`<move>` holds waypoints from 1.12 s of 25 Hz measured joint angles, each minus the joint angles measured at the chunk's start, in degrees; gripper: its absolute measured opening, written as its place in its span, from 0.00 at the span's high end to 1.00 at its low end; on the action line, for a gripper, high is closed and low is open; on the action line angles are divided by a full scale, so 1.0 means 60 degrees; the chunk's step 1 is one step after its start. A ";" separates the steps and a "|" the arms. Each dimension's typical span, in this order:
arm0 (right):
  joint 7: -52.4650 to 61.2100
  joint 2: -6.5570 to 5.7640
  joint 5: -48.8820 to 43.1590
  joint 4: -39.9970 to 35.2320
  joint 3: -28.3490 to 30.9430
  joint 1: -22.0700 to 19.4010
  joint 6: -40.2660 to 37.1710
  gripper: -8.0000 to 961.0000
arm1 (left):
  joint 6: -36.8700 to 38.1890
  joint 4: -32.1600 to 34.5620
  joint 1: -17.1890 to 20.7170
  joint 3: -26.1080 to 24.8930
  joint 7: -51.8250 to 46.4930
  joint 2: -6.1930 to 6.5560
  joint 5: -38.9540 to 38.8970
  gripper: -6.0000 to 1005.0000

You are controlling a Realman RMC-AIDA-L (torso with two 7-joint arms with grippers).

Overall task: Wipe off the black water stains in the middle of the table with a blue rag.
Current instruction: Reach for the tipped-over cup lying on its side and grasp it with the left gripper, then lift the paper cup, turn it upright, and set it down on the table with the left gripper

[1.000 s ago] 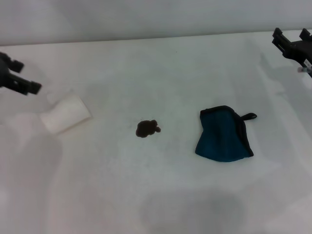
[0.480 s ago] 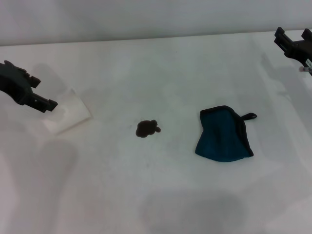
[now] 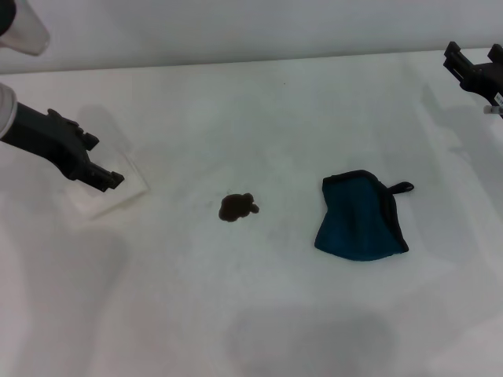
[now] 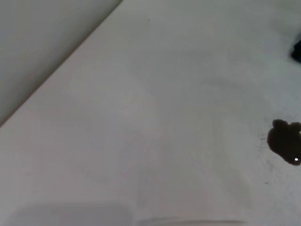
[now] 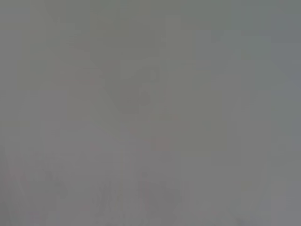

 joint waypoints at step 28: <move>0.0139 -0.0010 -0.0051 -0.0048 0.0000 -0.0013 0.0251 0.12 | -0.1654 0.1477 0.0929 -0.0030 -0.0057 -0.0026 -0.0154 0.16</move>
